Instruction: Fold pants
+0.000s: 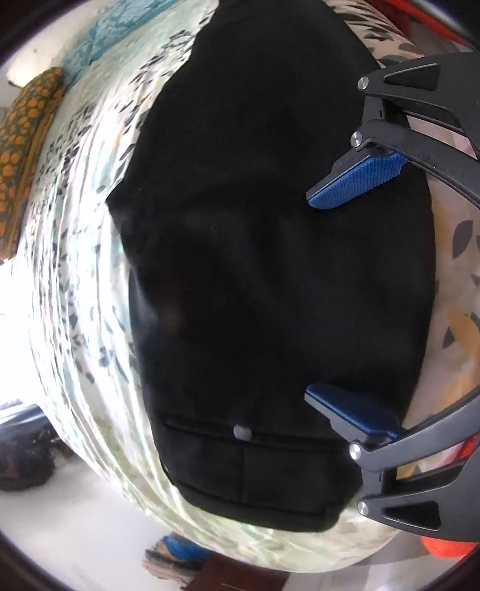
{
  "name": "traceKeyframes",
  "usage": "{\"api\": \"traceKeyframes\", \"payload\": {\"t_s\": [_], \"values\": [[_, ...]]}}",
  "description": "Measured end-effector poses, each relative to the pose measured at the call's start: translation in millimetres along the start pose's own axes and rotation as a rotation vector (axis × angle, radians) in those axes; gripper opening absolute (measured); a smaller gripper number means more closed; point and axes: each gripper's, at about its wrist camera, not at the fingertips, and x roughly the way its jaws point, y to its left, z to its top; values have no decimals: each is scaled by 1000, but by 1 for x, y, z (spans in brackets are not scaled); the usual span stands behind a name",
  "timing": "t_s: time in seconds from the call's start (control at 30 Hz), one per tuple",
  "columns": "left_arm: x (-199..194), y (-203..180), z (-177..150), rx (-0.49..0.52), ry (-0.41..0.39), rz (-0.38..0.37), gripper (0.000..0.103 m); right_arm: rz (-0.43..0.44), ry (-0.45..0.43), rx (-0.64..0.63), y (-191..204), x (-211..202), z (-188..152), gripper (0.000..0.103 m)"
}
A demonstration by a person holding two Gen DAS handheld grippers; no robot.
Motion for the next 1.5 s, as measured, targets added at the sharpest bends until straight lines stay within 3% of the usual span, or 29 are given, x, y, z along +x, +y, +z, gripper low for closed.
{"api": "traceKeyframes", "payload": {"t_s": [0.07, 0.1, 0.17, 0.2, 0.3, 0.37, 0.43, 0.5, 0.53, 0.57, 0.63, 0.73, 0.8, 0.87, 0.9, 1.0, 1.13, 1.23, 1.3, 1.4, 1.5], "values": [[-11, 7, 2, -44, -44, 0, 96, 34, -105, 294, -67, -25, 6, 98], [-15, 9, 3, -65, -65, 4, 96, 7, -167, 309, -79, -40, 9, 99], [-14, 14, 5, -107, -86, 16, 96, -58, -215, 186, -70, -55, 17, 100], [-11, 15, 5, -115, -88, 18, 96, -53, -191, 110, -57, -52, 20, 100], [14, 18, 0, -86, -11, 134, 97, -4, -24, -127, -5, -16, 11, 99], [16, 44, -7, -203, 20, 153, 101, -71, 69, -204, 7, 11, -3, 99], [3, 80, -16, -396, 30, 183, 99, -118, 21, -39, -22, 9, -5, 100], [-13, 104, -25, -490, -40, 169, 99, -256, -38, 182, -63, -10, -6, 100], [-18, 110, -27, -502, -71, 137, 99, -252, -92, 252, -74, -24, -6, 100], [-20, 111, -27, -502, -88, 101, 99, -191, -152, 283, -78, -39, -7, 100], [-19, 105, -24, -458, -112, 39, 99, -115, -195, 230, -61, -58, -9, 100], [-16, 90, -11, -310, -159, 7, 100, -27, -191, 97, -7, -70, -18, 100], [-3, 83, -1, -224, -121, -9, 100, 68, -164, 44, 36, -66, -25, 100], [18, 84, 7, -218, 5, 30, 99, 142, -106, -30, 81, -55, -39, 100], [22, 88, 2, -234, 31, 42, 99, 147, -81, -74, 99, -46, -43, 100], [-1, 90, -10, -269, -5, 17, 99, 107, 4, -192, 141, -29, -66, 100], [-43, 54, -20, -195, -123, -39, 99, 112, -26, -128, 120, -31, -70, 100], [-61, -9, -24, -83, -169, -131, 99, 122, -62, -21, 90, -30, -69, 100], [-64, -59, -28, 52, -191, -172, 99, 159, -91, -20, 85, -31, -68, 100], [-53, -121, -37, 257, -187, -165, 99, 211, -155, 67, 60, -42, -60, 100], [-19, -147, -48, 315, -49, -147, 99, 308, -233, 288, -9, -47, -46, 100]]}}
